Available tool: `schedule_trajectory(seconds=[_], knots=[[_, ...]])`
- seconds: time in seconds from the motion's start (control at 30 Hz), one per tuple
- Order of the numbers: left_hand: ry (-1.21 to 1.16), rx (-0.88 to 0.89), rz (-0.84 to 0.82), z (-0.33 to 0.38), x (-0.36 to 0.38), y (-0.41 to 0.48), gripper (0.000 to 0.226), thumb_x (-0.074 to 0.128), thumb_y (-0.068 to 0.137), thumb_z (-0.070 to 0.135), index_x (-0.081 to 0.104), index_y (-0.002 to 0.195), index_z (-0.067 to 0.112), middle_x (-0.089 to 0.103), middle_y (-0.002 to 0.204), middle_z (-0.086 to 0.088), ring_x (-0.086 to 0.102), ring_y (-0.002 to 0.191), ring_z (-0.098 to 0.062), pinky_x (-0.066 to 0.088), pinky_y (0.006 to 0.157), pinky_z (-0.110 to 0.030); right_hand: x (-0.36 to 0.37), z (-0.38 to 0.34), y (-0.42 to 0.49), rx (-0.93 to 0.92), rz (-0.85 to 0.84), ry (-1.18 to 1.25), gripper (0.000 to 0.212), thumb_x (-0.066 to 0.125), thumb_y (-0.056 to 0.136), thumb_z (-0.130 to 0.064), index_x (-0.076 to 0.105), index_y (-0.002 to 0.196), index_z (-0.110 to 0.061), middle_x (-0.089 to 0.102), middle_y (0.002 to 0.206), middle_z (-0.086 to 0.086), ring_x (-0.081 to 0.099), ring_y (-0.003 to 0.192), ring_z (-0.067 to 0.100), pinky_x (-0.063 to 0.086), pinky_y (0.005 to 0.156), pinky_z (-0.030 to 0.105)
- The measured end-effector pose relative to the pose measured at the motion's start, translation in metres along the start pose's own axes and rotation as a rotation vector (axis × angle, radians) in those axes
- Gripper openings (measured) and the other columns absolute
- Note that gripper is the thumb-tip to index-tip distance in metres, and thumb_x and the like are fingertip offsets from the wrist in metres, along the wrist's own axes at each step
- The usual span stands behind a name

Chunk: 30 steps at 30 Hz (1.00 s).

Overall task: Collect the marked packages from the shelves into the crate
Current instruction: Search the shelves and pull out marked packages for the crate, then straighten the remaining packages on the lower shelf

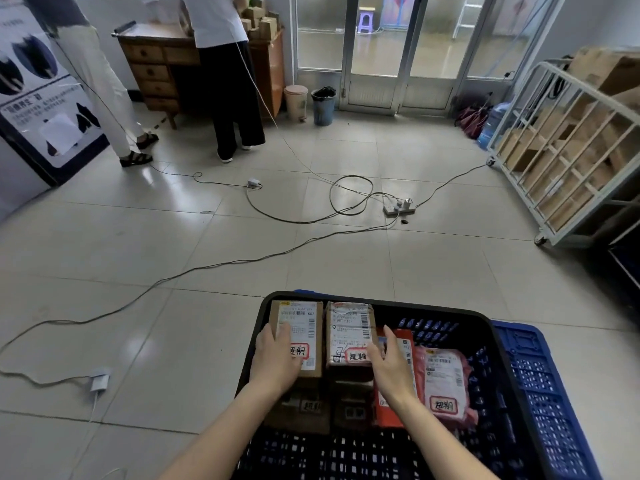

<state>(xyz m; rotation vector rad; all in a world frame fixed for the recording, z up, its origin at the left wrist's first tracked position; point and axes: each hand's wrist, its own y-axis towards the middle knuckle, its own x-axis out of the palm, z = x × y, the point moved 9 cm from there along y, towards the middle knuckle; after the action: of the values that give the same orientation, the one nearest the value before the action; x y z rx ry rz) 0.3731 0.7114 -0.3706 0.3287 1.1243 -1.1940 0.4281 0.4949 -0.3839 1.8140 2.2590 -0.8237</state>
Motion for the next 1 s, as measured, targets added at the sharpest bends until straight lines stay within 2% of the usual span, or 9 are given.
schedule_trajectory(seconds=[0.13,0.27,0.47,0.63,0.9,1.0], knots=[[0.043,0.115,0.034,0.017,-0.007,-0.01,0.068,0.059,0.088,0.031,0.025,0.145,0.017,0.024,0.148,-0.008,0.022,0.138,-0.026,0.033,0.11,-0.035,-0.012,0.0,-0.013,-0.023,0.041,-0.052,0.059,0.043,0.096,-0.035,0.018,0.147,-0.019,0.024,0.154,0.002,0.021,0.142,0.019,0.021,0.113,0.038],[0.097,0.213,0.022,0.033,-0.009,-0.025,0.064,0.057,0.089,0.033,0.028,0.144,0.016,0.024,0.151,-0.01,0.019,0.141,-0.027,0.027,0.116,-0.036,-0.025,-0.004,-0.034,-0.076,0.086,-0.143,0.057,0.043,0.096,-0.033,0.021,0.147,-0.015,0.025,0.154,0.003,0.02,0.142,0.016,0.017,0.113,0.031],[0.249,0.375,-0.02,0.059,0.001,-0.064,0.074,0.058,0.089,0.039,0.019,0.149,0.019,0.016,0.157,-0.013,0.011,0.146,-0.029,0.014,0.119,-0.04,-0.054,-0.006,-0.093,-0.207,0.209,-0.563,0.062,0.041,0.092,-0.047,0.02,0.146,-0.025,0.027,0.152,0.0,0.023,0.14,0.015,0.02,0.114,0.032],[0.341,0.539,-0.081,0.078,0.023,-0.117,0.077,0.056,0.089,0.043,0.016,0.15,0.019,0.016,0.157,-0.013,0.012,0.146,-0.028,0.011,0.119,-0.037,-0.076,0.017,-0.159,-0.113,0.273,-0.794,0.07,0.041,0.09,-0.052,0.016,0.147,-0.02,0.023,0.154,0.007,0.019,0.142,0.021,0.015,0.117,0.037],[0.448,0.814,-0.155,0.113,0.073,-0.218,0.073,0.054,0.088,0.043,0.023,0.148,0.015,0.027,0.152,-0.011,0.02,0.143,-0.027,0.018,0.117,-0.035,-0.111,0.074,-0.279,0.077,0.373,-0.736,0.068,0.036,0.093,-0.052,0.013,0.148,-0.019,0.015,0.156,0.006,0.012,0.144,0.02,0.013,0.117,0.037],[0.507,0.919,-0.21,0.132,0.103,-0.262,0.072,0.053,0.09,0.042,0.022,0.149,0.015,0.024,0.154,-0.011,0.018,0.144,-0.026,0.017,0.118,-0.035,-0.13,0.102,-0.325,0.156,0.427,-0.723,0.069,0.036,0.093,-0.052,0.013,0.148,-0.018,0.015,0.156,0.006,0.013,0.144,0.02,0.013,0.117,0.036]])
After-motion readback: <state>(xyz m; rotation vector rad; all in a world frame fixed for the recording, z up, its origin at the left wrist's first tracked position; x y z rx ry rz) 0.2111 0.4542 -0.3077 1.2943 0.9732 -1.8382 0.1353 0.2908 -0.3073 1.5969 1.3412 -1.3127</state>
